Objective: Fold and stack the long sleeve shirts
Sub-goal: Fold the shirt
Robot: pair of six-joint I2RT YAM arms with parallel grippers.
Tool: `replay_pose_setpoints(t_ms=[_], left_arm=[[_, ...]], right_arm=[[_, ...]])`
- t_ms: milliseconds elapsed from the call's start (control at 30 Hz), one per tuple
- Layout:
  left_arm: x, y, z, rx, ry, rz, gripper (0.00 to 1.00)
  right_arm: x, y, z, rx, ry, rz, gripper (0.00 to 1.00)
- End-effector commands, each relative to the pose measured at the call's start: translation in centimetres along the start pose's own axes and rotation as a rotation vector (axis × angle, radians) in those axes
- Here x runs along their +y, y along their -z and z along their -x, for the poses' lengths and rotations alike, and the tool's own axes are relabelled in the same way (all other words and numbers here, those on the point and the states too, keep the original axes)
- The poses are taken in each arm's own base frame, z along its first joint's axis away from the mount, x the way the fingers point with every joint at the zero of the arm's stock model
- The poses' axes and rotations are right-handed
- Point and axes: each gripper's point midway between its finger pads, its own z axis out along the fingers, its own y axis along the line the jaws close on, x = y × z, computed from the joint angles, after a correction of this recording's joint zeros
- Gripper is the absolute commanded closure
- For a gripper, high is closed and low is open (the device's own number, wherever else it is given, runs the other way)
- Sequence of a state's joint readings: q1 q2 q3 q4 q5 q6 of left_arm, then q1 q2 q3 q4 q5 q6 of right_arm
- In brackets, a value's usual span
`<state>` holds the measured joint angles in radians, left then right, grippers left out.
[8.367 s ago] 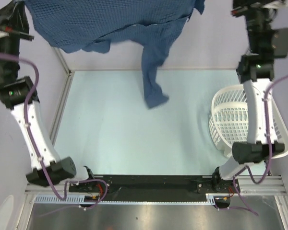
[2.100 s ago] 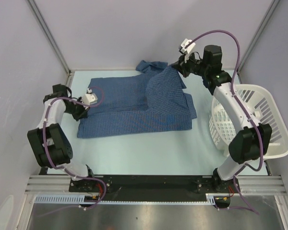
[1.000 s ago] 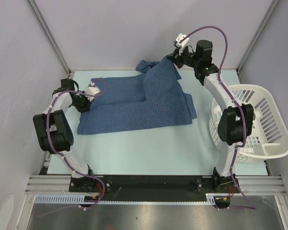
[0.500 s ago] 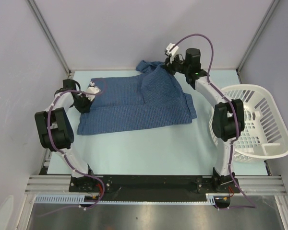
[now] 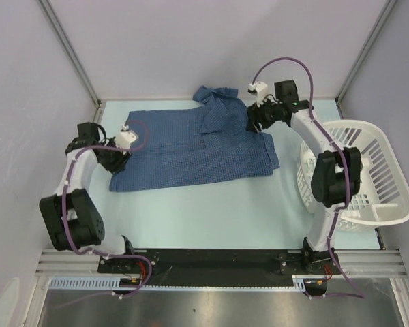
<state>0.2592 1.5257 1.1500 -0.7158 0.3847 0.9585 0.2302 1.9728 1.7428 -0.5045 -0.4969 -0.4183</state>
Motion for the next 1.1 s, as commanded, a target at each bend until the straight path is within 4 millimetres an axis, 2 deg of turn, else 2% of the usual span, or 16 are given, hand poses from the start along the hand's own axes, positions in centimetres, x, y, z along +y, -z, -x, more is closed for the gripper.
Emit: replay_pose_setpoints(t_ms=[0, 67, 167, 300, 333, 500, 700, 833, 867, 967, 1000, 1067], left_arm=[[-6.7, -0.2, -3.3, 0.05, -0.174, -0.18, 0.5], [-7.6, -0.6, -4.2, 0.075, -0.213, -0.2, 0.5], [-8.9, -1.3, -5.5, 0.094, -0.244, -0.237, 0.49], [-9.9, -1.9, -7.5, 0.143, -0.323, -0.256, 0.44], [-9.7, -2.3, -7.5, 0.146, -0.343, -0.237, 0.41], [-9.5, -3.2, -9.6, 0.216, -0.407, -0.22, 0.41], [-8.2, -3.9, -10.1, 0.241, -0.441, -0.151, 0.48], [-7.4, -4.0, -10.1, 0.253, -0.449, -0.117, 0.56], [-7.3, -4.1, -10.1, 0.254, -0.448, -0.115, 0.58], [-6.6, -4.3, -9.8, 0.251, -0.445, -0.088, 0.65], [-6.5, -4.4, -9.9, 0.253, -0.439, -0.091, 0.71], [-6.6, -4.4, -9.8, 0.253, -0.443, -0.094, 0.8]], right_arm=[[4.8, 3.8, -6.7, 0.226, -0.157, 0.092, 0.4], [5.2, 3.6, -9.7, 0.301, -0.195, 0.092, 0.42], [4.2, 3.7, -12.8, 0.38, -0.219, 0.036, 0.46], [4.1, 4.2, -15.8, 0.456, -0.217, 0.019, 0.48], [4.2, 4.2, -16.2, 0.466, -0.2, 0.022, 0.48], [5.0, 4.8, -18.2, 0.494, -0.101, 0.031, 0.47], [4.7, 4.6, -19.5, 0.529, -0.109, -0.004, 0.48], [4.4, 4.3, -20.1, 0.544, -0.112, -0.016, 0.52], [4.4, 4.2, -20.1, 0.541, -0.115, -0.012, 0.55], [4.6, 3.7, -20.4, 0.551, -0.124, -0.006, 0.72], [4.7, 3.8, -20.4, 0.555, -0.126, -0.004, 0.84], [4.8, 4.0, -20.3, 0.556, -0.123, -0.004, 0.97]])
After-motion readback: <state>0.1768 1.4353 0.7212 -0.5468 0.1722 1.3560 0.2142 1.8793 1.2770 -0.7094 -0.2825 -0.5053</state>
